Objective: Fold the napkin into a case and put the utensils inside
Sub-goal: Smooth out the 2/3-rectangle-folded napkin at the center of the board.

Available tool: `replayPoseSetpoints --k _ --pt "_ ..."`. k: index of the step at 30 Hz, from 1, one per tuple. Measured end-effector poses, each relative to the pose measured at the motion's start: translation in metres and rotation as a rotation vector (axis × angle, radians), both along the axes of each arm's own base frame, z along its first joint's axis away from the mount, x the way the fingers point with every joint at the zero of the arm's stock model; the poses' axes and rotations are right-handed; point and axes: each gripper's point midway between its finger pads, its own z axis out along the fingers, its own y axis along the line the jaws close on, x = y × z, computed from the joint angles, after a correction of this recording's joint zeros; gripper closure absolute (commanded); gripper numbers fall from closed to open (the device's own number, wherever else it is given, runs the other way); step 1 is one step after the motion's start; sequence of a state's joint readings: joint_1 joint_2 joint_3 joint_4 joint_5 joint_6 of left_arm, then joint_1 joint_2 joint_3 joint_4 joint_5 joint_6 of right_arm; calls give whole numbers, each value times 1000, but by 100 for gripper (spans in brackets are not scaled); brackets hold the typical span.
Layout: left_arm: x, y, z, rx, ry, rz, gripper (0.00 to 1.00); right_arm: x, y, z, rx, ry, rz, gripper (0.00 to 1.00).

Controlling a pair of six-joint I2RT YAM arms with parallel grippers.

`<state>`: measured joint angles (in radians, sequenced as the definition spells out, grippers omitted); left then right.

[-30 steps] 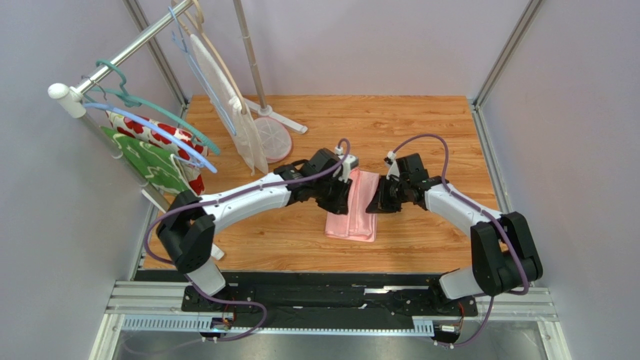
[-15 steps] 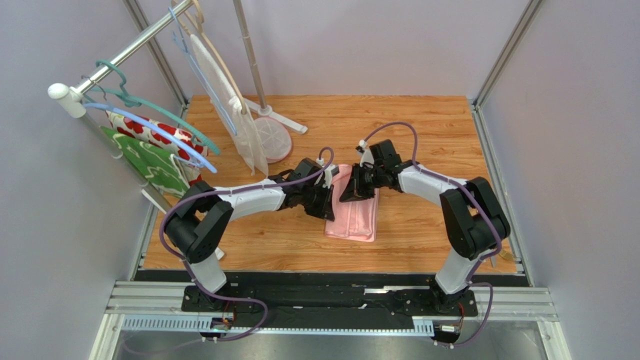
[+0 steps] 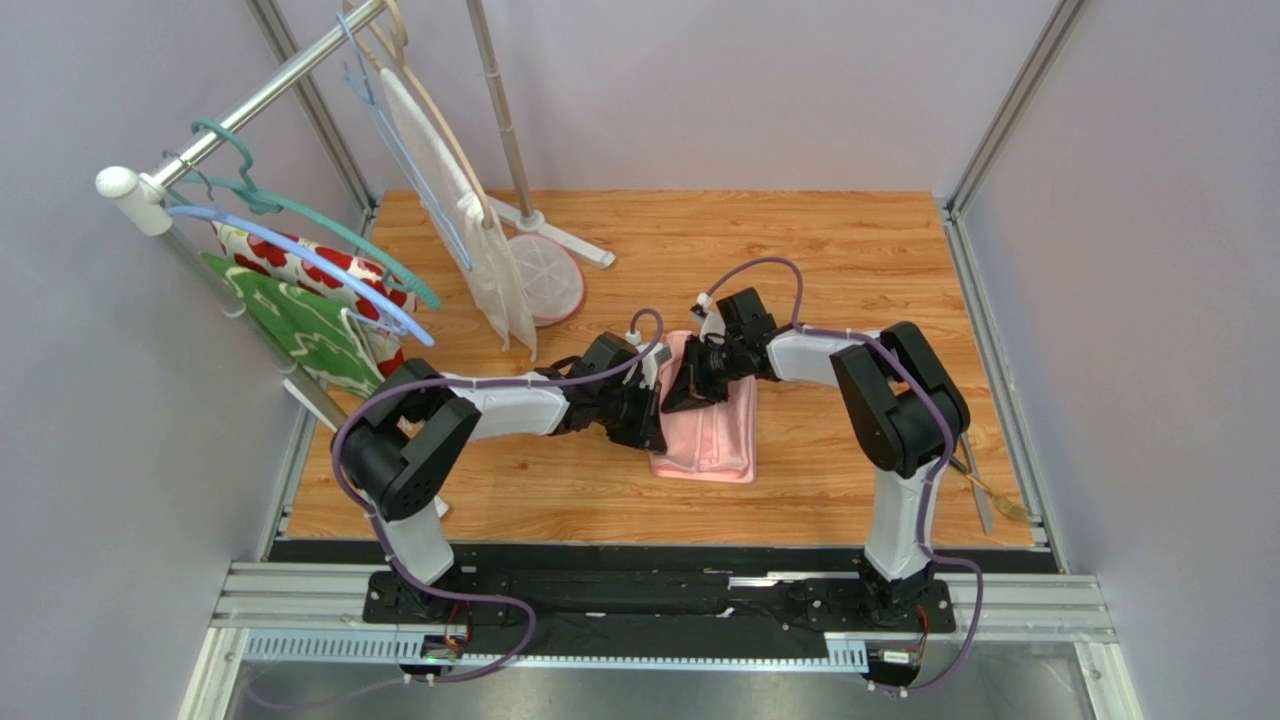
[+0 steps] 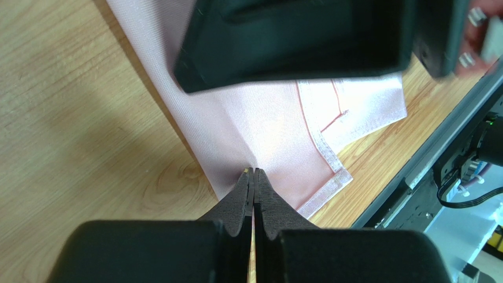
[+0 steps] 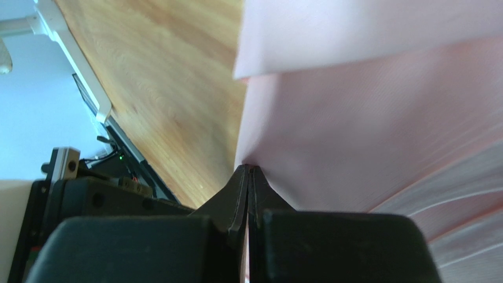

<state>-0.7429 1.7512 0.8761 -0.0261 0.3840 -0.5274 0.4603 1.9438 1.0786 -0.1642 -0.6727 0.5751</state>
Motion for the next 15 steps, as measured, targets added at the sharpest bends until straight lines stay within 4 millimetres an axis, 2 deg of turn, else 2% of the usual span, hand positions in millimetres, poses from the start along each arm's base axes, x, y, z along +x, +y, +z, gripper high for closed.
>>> replayPoseSetpoints --k 7,13,15 --pt "-4 2 4 -19 -7 0 99 15 -3 -5 13 7 -13 100" --pt "-7 2 29 -54 -34 -3 99 15 -2 -5 13 5 -14 100" --pt "-7 1 31 -62 -33 -7 99 15 -2 -5 13 5 -14 100"
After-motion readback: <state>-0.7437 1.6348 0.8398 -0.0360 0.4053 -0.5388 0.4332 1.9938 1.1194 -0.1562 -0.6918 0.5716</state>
